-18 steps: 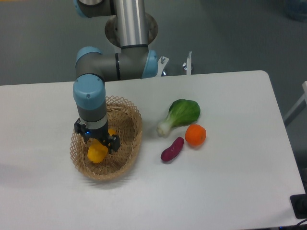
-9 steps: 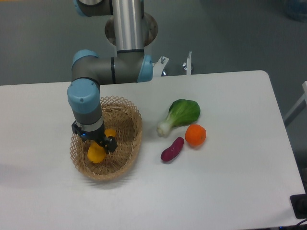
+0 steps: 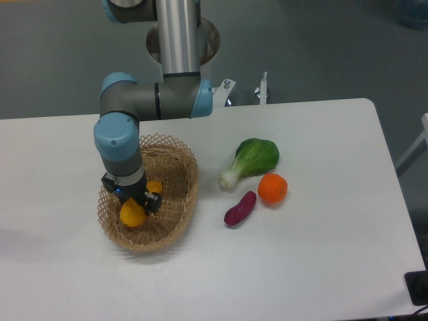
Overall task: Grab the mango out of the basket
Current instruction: 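Close the gripper on the yellow mango, then lift the mango out of the basket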
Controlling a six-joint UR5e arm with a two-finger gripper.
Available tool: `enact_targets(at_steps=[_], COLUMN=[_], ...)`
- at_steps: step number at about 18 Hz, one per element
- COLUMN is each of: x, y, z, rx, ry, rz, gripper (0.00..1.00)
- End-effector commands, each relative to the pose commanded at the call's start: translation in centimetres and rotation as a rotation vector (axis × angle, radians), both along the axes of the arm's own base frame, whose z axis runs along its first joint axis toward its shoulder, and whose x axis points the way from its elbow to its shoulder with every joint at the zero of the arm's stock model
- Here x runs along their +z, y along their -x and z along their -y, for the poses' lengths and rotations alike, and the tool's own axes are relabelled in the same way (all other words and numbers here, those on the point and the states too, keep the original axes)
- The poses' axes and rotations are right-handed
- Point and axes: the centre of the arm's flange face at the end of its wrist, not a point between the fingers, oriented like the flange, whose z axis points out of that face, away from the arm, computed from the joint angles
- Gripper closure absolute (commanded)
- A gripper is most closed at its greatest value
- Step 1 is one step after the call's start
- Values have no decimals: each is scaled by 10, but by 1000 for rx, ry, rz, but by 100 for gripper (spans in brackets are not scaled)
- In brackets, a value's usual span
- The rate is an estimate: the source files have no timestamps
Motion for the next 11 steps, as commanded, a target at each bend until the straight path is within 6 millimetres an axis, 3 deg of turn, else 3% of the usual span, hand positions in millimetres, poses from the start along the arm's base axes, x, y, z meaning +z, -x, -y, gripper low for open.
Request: enact_targets(at_steps=[7,9,11], x=[18,36,57], y=[4,10,32], z=[-5,-7,-1], rx=[-7,-1,26], ry=[-32,-61,-91], rz=[-19,-36,-55], gripper=[48,48,48])
